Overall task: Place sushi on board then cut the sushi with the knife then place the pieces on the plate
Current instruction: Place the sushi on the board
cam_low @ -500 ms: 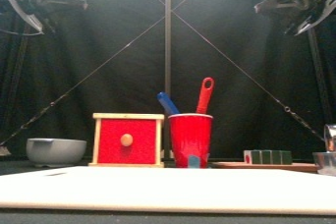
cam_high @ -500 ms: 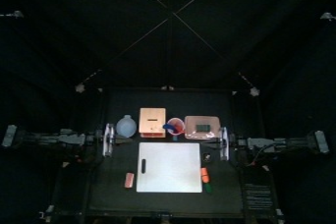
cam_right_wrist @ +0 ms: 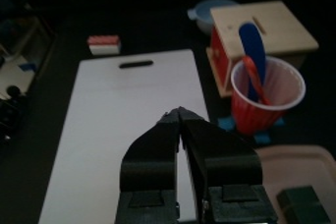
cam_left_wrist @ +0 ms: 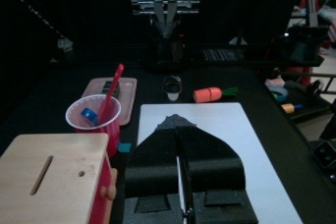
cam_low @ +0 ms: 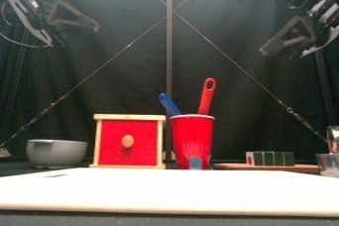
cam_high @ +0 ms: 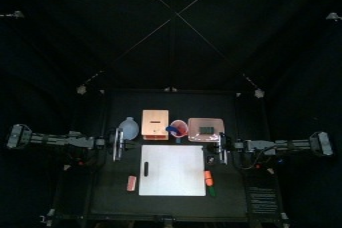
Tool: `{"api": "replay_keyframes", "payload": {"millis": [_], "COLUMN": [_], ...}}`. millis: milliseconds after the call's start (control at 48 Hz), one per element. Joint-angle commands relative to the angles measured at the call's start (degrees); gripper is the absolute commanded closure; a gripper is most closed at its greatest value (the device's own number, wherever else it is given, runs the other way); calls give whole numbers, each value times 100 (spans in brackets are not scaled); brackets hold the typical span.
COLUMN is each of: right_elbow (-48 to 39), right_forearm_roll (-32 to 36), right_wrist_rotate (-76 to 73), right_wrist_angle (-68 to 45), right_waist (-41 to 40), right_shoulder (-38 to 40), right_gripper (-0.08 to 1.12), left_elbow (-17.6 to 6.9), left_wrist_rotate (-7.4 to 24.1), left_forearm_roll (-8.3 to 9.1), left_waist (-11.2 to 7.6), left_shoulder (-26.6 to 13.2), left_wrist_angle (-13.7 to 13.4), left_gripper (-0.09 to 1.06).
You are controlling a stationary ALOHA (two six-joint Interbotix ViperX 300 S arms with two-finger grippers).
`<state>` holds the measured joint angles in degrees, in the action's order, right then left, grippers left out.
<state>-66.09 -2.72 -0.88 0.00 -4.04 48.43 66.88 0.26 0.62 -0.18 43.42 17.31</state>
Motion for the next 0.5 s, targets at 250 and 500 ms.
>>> {"api": "replay_keyframes", "payload": {"millis": [250,500], "right_elbow": [422,633], "right_forearm_roll": [97,659], "right_wrist_rotate": [18,35], "right_wrist_angle": [1204,1916], "right_waist": [-1090,-1406], "right_shoulder": [-580,-729], "right_gripper": [48,2], "left_elbow": [-316,-290], "left_wrist_rotate": [9,9], "left_forearm_roll": [9,9], "left_waist": [-18,-26], "left_shoulder": [-686,-773], "left_wrist_angle": [62,62], "left_gripper": [97,97]}}
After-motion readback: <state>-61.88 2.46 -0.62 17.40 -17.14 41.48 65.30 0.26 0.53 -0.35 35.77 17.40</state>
